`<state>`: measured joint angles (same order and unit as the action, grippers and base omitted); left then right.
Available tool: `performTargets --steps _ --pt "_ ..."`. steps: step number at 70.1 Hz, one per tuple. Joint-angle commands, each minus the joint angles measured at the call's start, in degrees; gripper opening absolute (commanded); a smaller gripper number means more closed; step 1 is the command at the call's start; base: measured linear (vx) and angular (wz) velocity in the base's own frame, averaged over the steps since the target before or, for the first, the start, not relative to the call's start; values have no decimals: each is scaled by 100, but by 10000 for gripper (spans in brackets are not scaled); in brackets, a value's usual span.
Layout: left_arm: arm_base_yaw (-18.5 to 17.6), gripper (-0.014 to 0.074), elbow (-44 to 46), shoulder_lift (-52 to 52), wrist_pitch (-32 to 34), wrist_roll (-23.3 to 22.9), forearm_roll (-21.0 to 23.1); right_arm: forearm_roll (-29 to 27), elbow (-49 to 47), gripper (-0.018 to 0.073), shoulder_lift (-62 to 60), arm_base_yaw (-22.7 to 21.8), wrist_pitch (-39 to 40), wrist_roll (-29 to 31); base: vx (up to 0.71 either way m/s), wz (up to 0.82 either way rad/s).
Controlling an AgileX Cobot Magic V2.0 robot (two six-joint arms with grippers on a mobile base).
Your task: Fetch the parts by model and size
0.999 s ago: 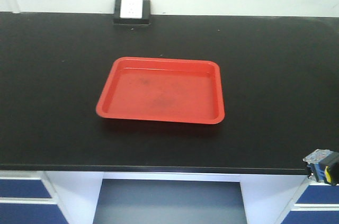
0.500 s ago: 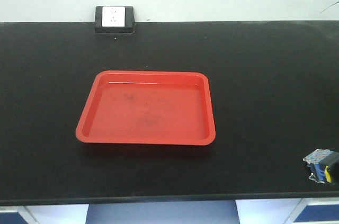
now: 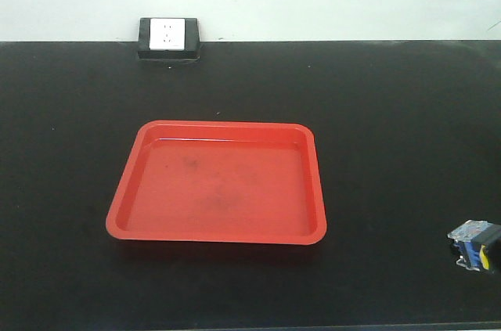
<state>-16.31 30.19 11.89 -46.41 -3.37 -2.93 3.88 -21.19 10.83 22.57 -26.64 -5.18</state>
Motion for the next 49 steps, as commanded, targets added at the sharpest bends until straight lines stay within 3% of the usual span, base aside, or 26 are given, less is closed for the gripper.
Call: performTargets --steps 1,49 --pt "-18 -6 155 75 446 -7 22 44 -163 -10 57 -9 479 33 6 2" --pt "-16 -6 155 87 446 -7 22 44 -163 -10 67 -9 478 33 2 1"
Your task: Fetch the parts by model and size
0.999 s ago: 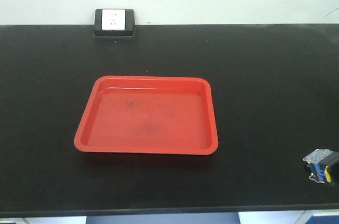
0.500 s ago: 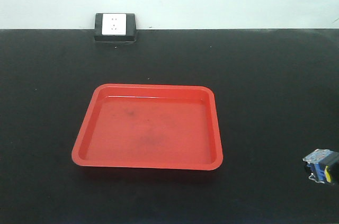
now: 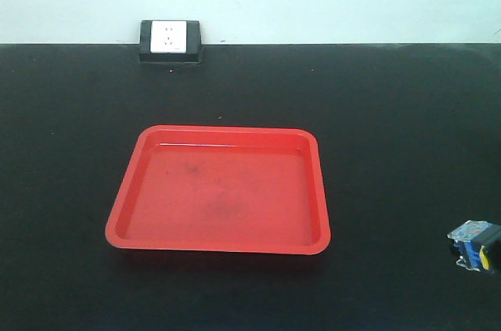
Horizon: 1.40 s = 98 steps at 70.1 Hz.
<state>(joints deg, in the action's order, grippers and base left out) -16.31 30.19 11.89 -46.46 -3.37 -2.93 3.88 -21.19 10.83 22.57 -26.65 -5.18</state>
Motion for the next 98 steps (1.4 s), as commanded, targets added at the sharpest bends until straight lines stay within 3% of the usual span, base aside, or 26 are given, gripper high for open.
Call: performTargets --steps 1,69,82,98 --pt "-16 -6 155 87 451 -7 22 44 -163 -10 67 -9 479 33 0 0" --pt "-16 -6 155 87 451 -7 22 44 -163 -10 66 -8 479 33 0 0" --pt "-16 -6 162 95 713 -130 63 44 -163 -10 66 -8 479 33 0 0" --pt "-16 -3 609 1043 1110 -202 100 44 -163 -10 66 -8 479 33 0 0"
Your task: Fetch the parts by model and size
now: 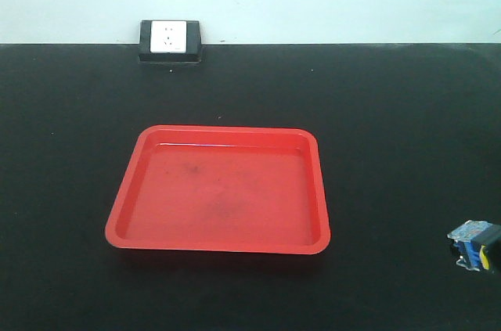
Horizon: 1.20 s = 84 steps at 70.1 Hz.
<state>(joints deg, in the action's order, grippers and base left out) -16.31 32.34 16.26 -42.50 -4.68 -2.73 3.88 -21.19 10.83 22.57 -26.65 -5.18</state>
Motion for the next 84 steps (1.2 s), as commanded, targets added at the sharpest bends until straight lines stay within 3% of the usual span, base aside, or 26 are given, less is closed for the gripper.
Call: performTargets --steps 1,16,37,47,64,84 --pt "-16 -3 473 709 752 -71 113 44 -163 -10 66 -8 479 33 0 0" --pt "-16 1 1317 2356 1159 -65 306 44 -163 -10 66 -8 479 33 0 0" --pt "-27 3 2751 4635 1138 -60 457 44 -163 -10 66 -8 479 33 0 0" --pt "-187 3 3250 5634 1236 403 457 44 -163 -10 66 -8 479 33 0 0" --pt "-361 4 3858 7233 1460 368 457 44 -163 -10 66 -8 479 33 0 0" --pt "-361 8 4077 8223 1533 364 462 44 -163 -10 66 -8 479 33 0 0"
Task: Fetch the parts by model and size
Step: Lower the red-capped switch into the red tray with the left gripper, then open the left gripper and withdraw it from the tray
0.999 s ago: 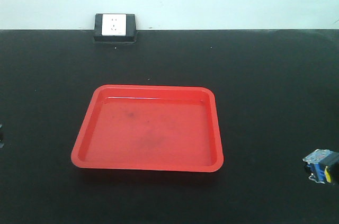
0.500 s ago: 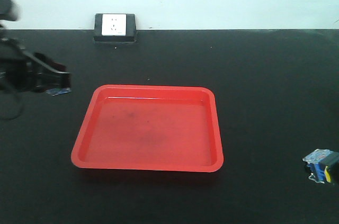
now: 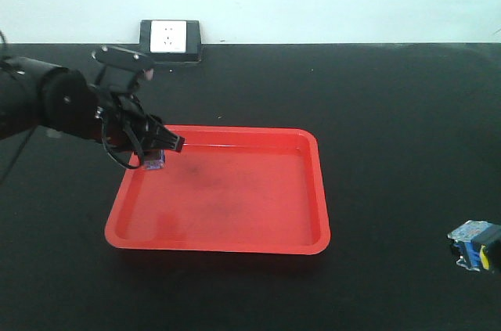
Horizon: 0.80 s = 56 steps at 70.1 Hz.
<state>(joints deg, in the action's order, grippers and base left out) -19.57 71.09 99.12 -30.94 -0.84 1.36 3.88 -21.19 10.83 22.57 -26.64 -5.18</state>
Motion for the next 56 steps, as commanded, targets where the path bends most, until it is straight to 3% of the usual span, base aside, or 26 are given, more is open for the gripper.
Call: performTargets --steps 1,19,29,56 --pt "-35 8 202 -33 388 -21 52 44 -163 -10 66 -8 478 33 0 0" --pt "-35 28 202 442 484 -21 47 44 -163 -10 66 -8 478 33 0 0" --pt "-35 83 202 560 499 -21 47 44 -163 -10 66 -8 478 33 0 0" --pt "-35 433 475 543 149 -41 71 44 -163 -10 66 -8 478 33 0 0"
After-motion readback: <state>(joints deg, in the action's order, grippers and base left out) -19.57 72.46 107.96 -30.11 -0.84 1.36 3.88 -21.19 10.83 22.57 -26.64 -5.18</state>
